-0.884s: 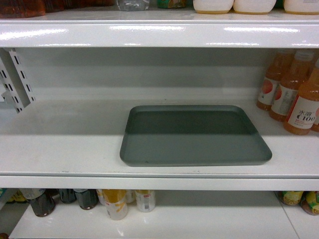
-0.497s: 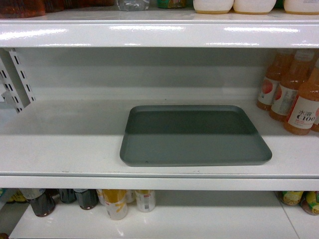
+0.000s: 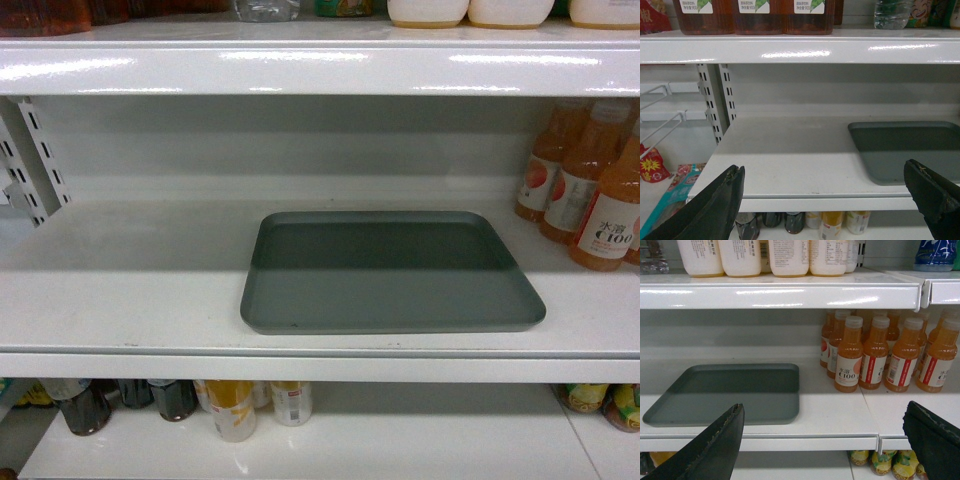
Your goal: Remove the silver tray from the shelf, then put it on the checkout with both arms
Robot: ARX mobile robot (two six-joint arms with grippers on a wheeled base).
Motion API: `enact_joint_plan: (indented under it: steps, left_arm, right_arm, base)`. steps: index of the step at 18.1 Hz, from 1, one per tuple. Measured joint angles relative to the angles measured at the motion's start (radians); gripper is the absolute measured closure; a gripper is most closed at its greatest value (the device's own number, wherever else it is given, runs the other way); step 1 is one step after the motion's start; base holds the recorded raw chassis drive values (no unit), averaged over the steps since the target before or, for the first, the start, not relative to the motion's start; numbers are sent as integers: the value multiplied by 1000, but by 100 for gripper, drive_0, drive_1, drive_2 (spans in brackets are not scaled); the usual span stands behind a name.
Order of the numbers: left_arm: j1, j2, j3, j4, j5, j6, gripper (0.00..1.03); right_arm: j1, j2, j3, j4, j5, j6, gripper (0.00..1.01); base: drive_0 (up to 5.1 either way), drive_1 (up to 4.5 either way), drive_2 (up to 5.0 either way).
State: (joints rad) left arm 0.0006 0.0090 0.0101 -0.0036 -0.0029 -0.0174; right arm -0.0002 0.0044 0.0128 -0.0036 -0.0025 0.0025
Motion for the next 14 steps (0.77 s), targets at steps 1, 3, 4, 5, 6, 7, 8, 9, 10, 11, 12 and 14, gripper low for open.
enact_joint_plan:
  steps: [1,3,4,5,6,7,8,9,10,11,12,14]
  left_arm:
    - [0,0,0,0,0,0,5]
    - [0,0,0,0,0,0,5]
    - [0,0,0,0,0,0,5]
    - [0,0,0,0,0,0,5]
    - [0,0,0,0,0,0,5]
    - [0,0,0,0,0,0,5]
    - [0,0,0,0,0,0,5]
    - [0,0,0,0,0,0,5]
    - [0,0,0,0,0,0,5]
    - [0,0,0,0,0,0,5]
    - [0,1,0,-5,-2,-1,5]
    - [-98,236,112,-179,-179,-84,5]
  right_arm:
    - [0,0,0,0,0,0,3]
    - [0,0,0,0,0,0,3]
    - [0,0,0,0,0,0,3]
    - [0,0,0,0,0,0,3]
    - [0,0,0,0,0,0,3]
    - [0,0,0,0,0,0,3]
    - [0,0,0,0,0,0,3]
    - [0,0,0,0,0,0,3]
    - [0,0,0,0,0,0,3]
    - [0,0,0,0,0,0,3]
    - [0,0,0,-1,0,0,3]
    - [24,169,40,-42,-62,8,3]
  base:
    - [0,0,0]
    - [0,0,0]
    - [0,0,0]
    - [0,0,0]
    - [0,0,0]
    - [0,0,0]
    - [0,0,0]
    - [0,0,0]
    - [0,0,0]
    - [0,0,0]
    - [0,0,0]
    - [0,0,0]
